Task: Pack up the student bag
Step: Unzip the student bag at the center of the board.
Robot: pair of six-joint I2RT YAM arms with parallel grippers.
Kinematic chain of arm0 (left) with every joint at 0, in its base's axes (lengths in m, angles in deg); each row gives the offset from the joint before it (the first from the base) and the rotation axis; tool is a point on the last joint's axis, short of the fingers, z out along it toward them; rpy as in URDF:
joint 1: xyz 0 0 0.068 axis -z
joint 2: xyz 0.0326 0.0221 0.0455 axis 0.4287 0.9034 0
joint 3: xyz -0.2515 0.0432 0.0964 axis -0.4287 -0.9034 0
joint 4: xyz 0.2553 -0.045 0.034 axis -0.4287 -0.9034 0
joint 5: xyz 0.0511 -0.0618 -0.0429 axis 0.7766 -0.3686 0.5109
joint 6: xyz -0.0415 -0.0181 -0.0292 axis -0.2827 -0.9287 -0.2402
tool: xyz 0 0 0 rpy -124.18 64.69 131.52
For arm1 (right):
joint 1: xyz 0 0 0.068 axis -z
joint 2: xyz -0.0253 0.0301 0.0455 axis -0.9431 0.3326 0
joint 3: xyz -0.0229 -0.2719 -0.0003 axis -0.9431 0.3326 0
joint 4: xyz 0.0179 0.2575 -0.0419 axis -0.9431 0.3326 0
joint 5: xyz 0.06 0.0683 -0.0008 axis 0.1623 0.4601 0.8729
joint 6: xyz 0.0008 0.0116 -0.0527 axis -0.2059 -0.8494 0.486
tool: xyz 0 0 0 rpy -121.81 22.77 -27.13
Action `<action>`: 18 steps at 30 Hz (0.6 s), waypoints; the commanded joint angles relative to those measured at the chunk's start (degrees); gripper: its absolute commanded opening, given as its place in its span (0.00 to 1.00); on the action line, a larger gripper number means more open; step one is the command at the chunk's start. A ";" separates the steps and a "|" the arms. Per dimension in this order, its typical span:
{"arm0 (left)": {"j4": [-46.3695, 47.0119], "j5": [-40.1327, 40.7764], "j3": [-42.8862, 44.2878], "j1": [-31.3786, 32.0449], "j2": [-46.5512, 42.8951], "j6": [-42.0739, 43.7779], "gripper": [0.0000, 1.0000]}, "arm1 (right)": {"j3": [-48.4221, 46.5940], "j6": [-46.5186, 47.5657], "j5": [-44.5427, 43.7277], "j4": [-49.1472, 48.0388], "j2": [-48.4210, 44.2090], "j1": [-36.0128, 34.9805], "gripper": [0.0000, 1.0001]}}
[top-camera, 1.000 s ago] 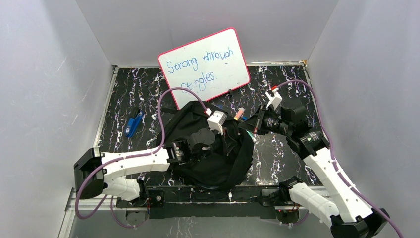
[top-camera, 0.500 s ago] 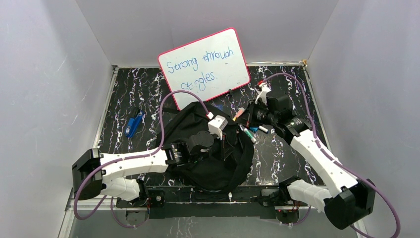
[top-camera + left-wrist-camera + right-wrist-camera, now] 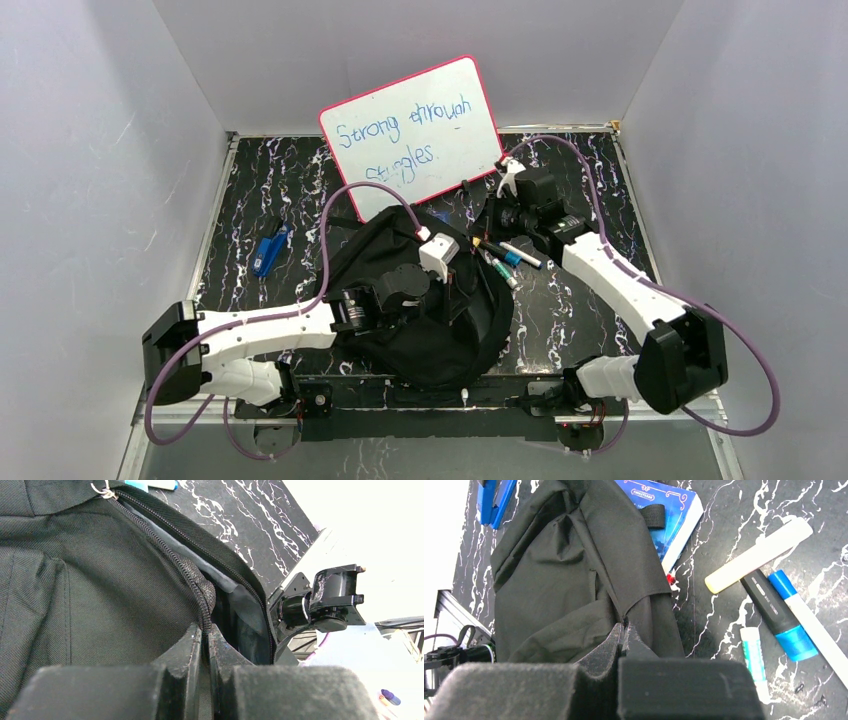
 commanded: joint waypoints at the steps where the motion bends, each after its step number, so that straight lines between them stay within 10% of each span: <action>1: -0.23 -1.83 1.65 0.71 -3.09 0.80 0.00 | -4.51 2.39 0.23 -10.15 3.26 0.21 0.00; 18: -1.23 -5.69 13.45 0.71 1.66 4.58 0.00 | -10.58 4.04 6.66 -15.76 18.11 0.24 0.00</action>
